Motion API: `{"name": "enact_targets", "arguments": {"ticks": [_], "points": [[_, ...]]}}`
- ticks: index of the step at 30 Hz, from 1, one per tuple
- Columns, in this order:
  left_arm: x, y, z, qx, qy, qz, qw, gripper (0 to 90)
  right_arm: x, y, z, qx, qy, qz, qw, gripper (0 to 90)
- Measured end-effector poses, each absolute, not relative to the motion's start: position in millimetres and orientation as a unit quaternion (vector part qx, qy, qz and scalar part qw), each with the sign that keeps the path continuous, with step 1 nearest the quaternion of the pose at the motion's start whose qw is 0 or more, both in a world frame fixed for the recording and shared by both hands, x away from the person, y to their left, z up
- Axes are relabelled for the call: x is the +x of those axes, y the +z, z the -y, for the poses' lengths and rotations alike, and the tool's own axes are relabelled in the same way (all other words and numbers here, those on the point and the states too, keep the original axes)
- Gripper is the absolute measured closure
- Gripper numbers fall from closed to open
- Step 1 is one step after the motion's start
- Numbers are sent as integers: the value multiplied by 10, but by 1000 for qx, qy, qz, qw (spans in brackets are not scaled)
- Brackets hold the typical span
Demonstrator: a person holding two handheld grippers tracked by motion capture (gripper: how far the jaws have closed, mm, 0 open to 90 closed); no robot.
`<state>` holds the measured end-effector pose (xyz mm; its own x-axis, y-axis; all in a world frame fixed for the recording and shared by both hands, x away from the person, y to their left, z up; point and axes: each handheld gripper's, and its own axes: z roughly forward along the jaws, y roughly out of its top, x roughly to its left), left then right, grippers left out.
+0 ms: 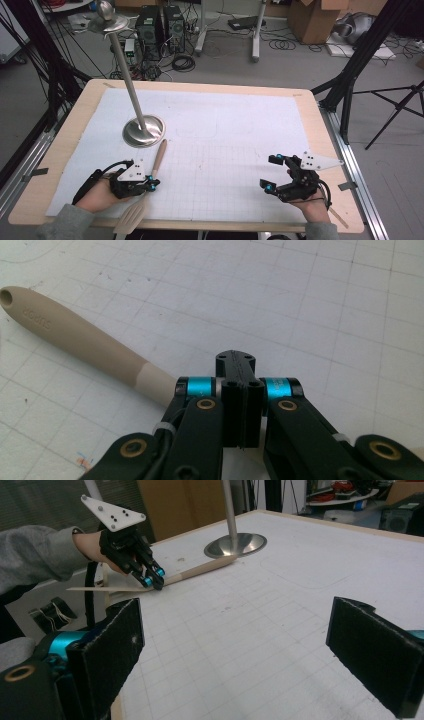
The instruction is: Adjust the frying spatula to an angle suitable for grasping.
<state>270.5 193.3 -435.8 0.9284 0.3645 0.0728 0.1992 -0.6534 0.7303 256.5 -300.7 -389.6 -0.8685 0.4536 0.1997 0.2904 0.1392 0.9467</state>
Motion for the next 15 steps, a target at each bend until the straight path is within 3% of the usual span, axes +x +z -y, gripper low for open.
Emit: {"name": "enact_targets", "arguments": {"ticks": [15], "points": [[2719,-4361,-2165,901,110,-161,387,900,2564,-3905,2989,248,606,-753,64,76]]}}
